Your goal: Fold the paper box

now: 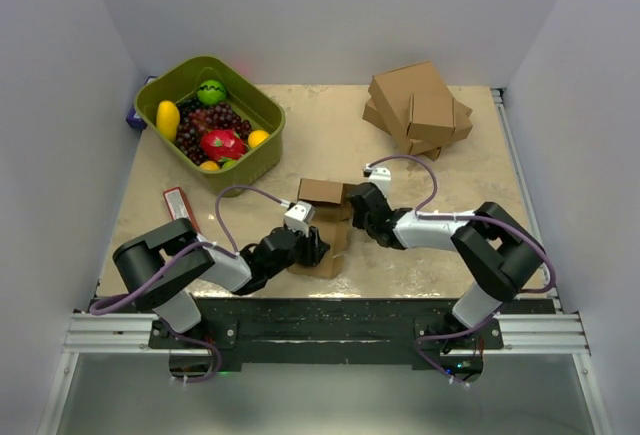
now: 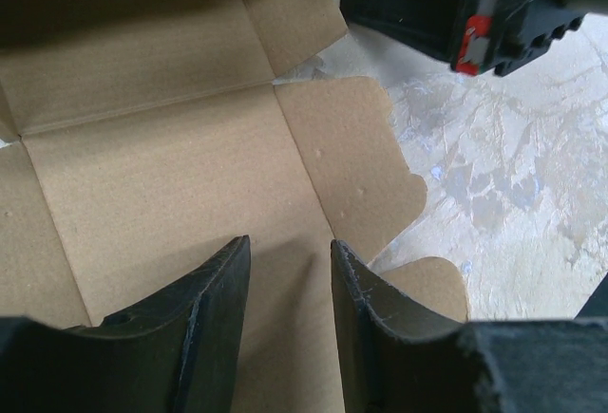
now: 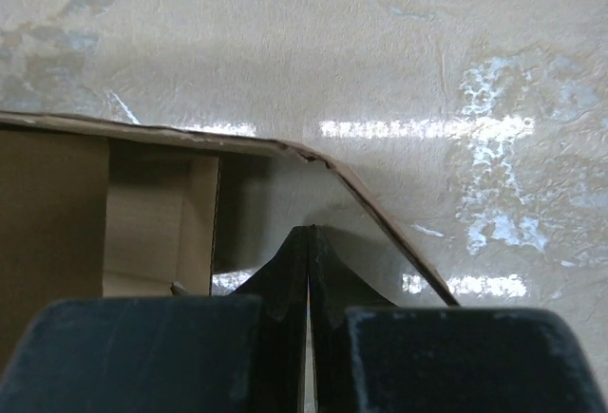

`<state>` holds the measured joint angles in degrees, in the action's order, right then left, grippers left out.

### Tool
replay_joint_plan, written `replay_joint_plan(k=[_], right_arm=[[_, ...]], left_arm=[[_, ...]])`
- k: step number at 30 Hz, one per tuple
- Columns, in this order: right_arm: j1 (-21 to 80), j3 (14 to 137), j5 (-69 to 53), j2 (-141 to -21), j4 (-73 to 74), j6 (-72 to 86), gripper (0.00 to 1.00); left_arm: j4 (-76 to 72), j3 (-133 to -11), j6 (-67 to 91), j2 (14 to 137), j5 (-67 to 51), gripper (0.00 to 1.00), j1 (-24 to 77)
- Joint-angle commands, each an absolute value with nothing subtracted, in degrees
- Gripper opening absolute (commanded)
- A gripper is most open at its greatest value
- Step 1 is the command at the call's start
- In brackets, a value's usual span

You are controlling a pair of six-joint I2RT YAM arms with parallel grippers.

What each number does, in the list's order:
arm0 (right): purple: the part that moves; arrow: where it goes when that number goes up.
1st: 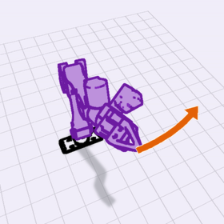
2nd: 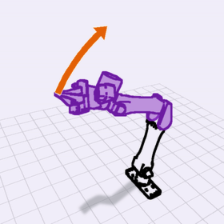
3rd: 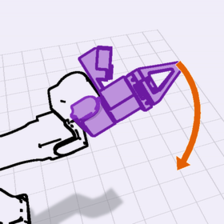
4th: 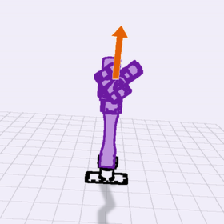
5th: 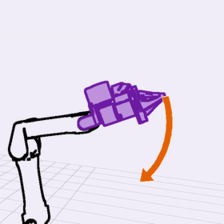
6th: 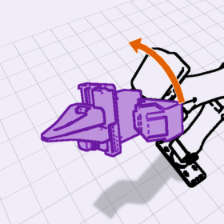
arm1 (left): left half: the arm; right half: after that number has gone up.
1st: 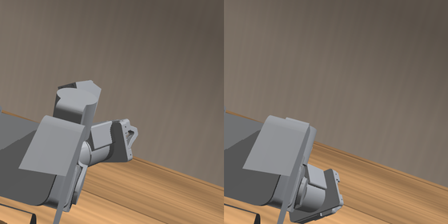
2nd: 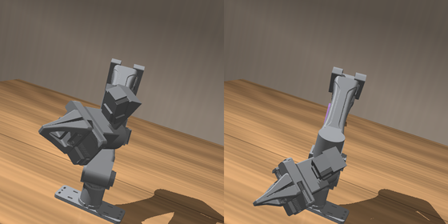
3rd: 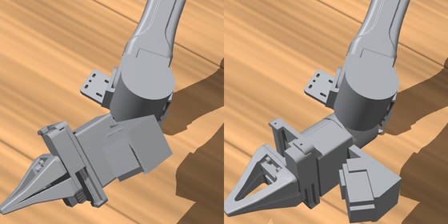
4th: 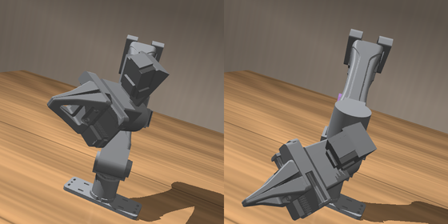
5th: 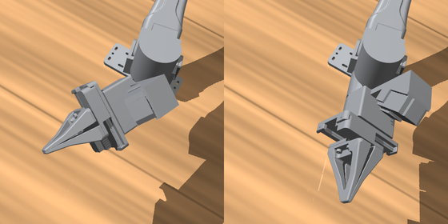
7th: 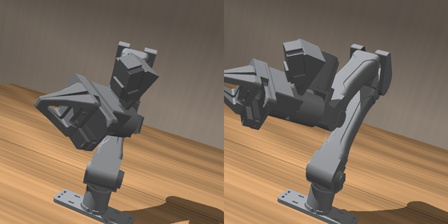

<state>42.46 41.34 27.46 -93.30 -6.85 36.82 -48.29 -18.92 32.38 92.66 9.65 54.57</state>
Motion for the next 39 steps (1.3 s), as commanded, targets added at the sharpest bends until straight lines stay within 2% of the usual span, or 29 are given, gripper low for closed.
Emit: replay_joint_plan(k=[1, 32, 39], right_arm=[[43.33, 44.64, 28.39, -94.74, -9.49, 35.86, 0.00], [45.53, 41.13, 18.02, -98.96, -25.57, 37.26, 0.00], [45.44, 39.90, 19.95, -93.02, -19.79, 37.18, 0.00]], left_arm=[[-40.61, -18.28, 32.34, 95.36, 9.05, 0.44, 54.93], [-41.04, -18.89, 32.43, 96.94, 8.17, 0.44, 54.93], [-40.78, -18.55, 32.96, 96.42, 8.44, 0.44, 54.93]])
